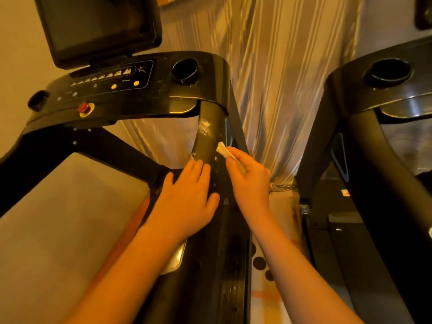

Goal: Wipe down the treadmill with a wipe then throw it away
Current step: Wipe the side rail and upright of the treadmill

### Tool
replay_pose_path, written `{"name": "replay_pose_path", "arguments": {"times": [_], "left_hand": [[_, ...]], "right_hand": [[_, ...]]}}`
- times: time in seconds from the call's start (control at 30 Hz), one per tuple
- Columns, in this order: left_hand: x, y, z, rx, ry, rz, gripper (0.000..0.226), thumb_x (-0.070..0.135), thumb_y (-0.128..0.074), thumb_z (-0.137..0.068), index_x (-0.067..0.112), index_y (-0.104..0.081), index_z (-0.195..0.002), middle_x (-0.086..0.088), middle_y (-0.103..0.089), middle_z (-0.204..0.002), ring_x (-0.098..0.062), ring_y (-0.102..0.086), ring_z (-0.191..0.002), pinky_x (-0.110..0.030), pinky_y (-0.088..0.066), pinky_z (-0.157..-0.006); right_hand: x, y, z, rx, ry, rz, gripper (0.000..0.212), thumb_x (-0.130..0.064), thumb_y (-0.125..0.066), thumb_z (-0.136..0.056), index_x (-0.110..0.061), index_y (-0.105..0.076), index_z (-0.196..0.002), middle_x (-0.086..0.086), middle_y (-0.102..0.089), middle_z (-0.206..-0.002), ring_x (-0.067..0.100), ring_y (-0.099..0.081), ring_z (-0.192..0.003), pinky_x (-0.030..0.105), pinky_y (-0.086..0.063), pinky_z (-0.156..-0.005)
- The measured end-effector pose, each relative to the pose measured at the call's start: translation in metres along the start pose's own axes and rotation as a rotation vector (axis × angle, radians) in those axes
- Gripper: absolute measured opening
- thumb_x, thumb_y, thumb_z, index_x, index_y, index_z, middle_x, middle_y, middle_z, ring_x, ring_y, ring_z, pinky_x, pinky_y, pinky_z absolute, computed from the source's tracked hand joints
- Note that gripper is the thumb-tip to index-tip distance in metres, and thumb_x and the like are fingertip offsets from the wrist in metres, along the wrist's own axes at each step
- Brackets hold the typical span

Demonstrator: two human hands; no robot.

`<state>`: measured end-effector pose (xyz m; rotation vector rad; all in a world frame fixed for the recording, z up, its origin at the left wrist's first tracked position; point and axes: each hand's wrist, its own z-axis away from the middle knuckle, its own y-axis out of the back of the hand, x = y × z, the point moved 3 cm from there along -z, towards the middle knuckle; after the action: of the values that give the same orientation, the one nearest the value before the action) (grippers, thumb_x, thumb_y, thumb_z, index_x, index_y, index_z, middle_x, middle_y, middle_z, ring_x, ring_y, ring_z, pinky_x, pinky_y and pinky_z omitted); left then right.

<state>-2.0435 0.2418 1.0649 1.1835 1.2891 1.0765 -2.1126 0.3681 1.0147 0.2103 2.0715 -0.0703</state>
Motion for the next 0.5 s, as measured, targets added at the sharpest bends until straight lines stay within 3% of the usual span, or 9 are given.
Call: {"name": "replay_pose_path", "arguments": {"times": [0.1, 0.27, 0.4, 0.5], "left_hand": [[0.002, -0.011, 0.003, -0.02, -0.002, 0.007, 0.075, 0.051, -0.029, -0.107, 0.017, 0.008, -0.163, -0.005, 0.018, -0.17, -0.021, 0.018, -0.156, -0.049, -0.004, -0.126], [0.001, -0.012, 0.003, 0.046, -0.004, -0.003, 0.072, 0.045, -0.025, -0.109, 0.016, 0.016, -0.16, -0.005, 0.025, -0.168, -0.02, 0.022, -0.155, -0.045, 0.002, -0.126], [0.001, -0.016, -0.001, 0.037, 0.009, 0.0, 0.072, 0.044, -0.024, -0.109, 0.018, 0.022, -0.157, -0.003, 0.03, -0.165, -0.019, 0.026, -0.153, -0.045, 0.004, -0.128], [-0.001, -0.017, -0.004, 0.134, 0.001, 0.016, 0.069, 0.041, -0.028, -0.108, 0.018, 0.015, -0.156, -0.003, 0.021, -0.166, -0.02, 0.016, -0.155, -0.045, 0.0, -0.126]], "right_hand": [[0.008, -0.018, -0.044, -0.086, 0.029, 0.054, 0.031, -0.025, -0.06, -0.104, -0.02, -0.068, -0.133, -0.011, -0.072, -0.112, -0.01, -0.063, -0.098, 0.007, -0.047, -0.083], [0.013, -0.053, -0.104, -0.209, 0.115, 0.142, 0.034, -0.026, -0.056, -0.106, -0.021, -0.064, -0.139, 0.004, -0.071, -0.128, 0.01, -0.063, -0.114, 0.021, -0.051, -0.098], [0.021, -0.076, -0.133, -0.281, 0.18, 0.181, 0.036, -0.02, -0.055, -0.106, -0.02, -0.061, -0.141, 0.006, -0.065, -0.139, 0.015, -0.056, -0.13, 0.011, -0.039, -0.102], [0.041, -0.088, -0.142, -0.345, 0.201, 0.235, 0.037, -0.021, -0.053, -0.107, -0.02, -0.059, -0.143, 0.007, -0.059, -0.146, 0.024, -0.048, -0.142, 0.036, -0.034, -0.12]]}}
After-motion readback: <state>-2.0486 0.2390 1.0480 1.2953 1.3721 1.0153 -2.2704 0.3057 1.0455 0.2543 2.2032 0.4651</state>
